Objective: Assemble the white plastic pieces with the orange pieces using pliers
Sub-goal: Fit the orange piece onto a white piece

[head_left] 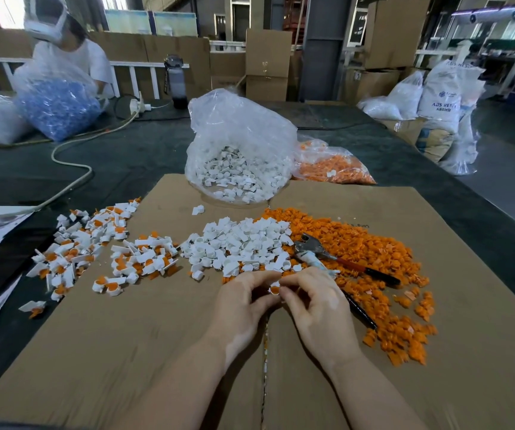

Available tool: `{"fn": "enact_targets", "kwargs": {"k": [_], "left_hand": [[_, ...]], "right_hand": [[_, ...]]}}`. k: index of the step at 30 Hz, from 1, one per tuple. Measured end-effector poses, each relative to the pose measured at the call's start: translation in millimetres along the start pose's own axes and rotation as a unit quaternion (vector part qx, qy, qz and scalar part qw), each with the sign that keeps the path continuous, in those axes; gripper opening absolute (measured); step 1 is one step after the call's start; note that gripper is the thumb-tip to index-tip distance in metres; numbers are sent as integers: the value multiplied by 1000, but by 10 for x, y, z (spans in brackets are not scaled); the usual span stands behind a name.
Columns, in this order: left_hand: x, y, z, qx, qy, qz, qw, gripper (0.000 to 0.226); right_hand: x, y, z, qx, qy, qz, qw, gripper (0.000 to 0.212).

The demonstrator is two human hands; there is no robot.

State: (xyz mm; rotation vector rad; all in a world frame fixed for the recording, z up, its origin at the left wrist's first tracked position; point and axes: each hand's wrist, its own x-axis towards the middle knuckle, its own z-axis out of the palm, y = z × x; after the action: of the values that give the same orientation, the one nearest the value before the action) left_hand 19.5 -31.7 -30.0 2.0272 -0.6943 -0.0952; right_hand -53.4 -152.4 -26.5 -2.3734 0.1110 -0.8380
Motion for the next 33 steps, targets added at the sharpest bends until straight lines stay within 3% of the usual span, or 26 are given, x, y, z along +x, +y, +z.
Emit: {"fn": "enact_targets", "kwargs": {"k": [11, 23, 27, 33], "left_hand": [[-19, 15, 31, 50, 14, 42, 998, 31], [-59, 80, 6, 81, 5, 83, 993, 24], [-51, 59, 9, 72, 2, 71, 995, 24], [-17, 14, 2, -6, 17, -1, 1000, 31]], "right_hand": [[2, -8, 33, -51, -4, -49, 997, 4], [-16, -38, 44, -109, -4, -79, 991, 20], [-14, -49, 35, -103, -6, -65, 993, 21], [5, 6, -1, 6, -4, 8, 1000, 7]]}}
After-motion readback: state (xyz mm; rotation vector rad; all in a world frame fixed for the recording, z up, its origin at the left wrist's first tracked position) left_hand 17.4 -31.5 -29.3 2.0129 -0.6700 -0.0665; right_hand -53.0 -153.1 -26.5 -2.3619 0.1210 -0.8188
